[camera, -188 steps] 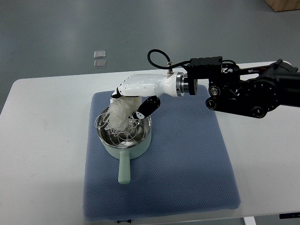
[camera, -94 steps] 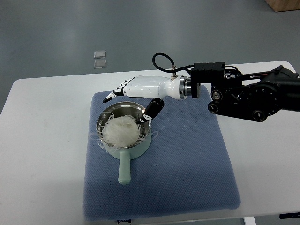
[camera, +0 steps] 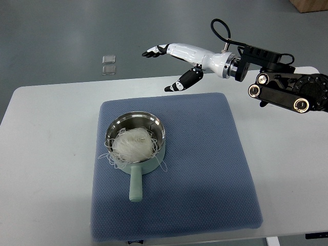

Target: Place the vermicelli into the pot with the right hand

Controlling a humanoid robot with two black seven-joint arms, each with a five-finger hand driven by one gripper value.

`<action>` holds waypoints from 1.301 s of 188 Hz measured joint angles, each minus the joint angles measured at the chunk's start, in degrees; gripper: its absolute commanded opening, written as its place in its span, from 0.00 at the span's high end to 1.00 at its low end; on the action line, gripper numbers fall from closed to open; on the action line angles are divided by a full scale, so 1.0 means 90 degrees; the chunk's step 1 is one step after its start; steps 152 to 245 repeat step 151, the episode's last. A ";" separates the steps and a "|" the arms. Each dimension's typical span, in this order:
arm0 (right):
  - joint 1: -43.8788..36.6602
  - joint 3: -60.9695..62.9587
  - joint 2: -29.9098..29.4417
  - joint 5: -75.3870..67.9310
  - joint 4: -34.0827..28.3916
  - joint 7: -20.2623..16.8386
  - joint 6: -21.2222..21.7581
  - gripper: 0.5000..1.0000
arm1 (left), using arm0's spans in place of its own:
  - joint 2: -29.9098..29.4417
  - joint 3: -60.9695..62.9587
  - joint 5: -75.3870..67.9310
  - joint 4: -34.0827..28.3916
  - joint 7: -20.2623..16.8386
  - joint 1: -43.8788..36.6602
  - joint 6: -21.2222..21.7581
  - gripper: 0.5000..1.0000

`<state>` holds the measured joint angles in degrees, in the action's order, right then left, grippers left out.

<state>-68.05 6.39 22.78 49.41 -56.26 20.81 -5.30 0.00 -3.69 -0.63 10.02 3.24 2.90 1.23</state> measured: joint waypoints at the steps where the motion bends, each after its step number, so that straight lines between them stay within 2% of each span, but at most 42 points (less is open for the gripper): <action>1: 0.0027 0.0030 0.0003 -0.0061 0.0015 -0.0022 -0.0002 0.29 | 0.0000 0.0000 0.0000 0.0000 0.0000 0.0000 0.0000 0.00; 24: 0.0735 0.0769 -0.0014 -0.1359 0.0426 -0.0500 -0.0105 0.29 | 0.0000 0.0003 0.0000 -0.0001 0.0000 0.0000 0.0000 0.00; 60: 0.1785 0.1698 -0.0261 -0.2523 0.0742 -0.0906 -0.0762 0.28 | 0.0000 0.0010 0.0002 -0.0005 0.0000 0.0000 0.0000 0.00; 66: 0.1925 0.1863 -0.0303 -0.2707 0.0748 -0.0960 -0.0830 0.26 | 0.0000 0.0010 0.0002 -0.0005 0.0000 0.0000 0.0000 0.00; 71: 0.2021 0.1984 -0.0329 -0.2846 0.0751 -0.0990 -0.0863 0.16 | 0.0000 0.0010 0.0002 -0.0005 0.0000 0.0000 0.0000 0.00; 75: 0.2092 0.2082 -0.0351 -0.2957 0.0752 -0.1009 -0.0881 0.16 | 0.0000 0.0010 0.0002 -0.0005 0.0001 0.0000 0.0000 0.00; 105: 0.2566 0.2714 -0.0608 -0.3618 0.0754 -0.1047 -0.0921 0.16 | 0.0000 0.0010 0.0002 -0.0006 0.0002 -0.0007 0.0000 0.00; 151: 0.2939 0.3471 -0.1026 -0.3731 0.0779 -0.0988 -0.0919 0.16 | 0.0000 0.0010 0.0002 -0.0051 0.0002 -0.0016 0.0000 0.00; 245: 0.2939 0.3471 -0.1026 -0.3731 0.0779 -0.0988 -0.0919 0.16 | 0.0000 0.0010 0.0002 -0.0051 0.0002 -0.0016 0.0000 0.00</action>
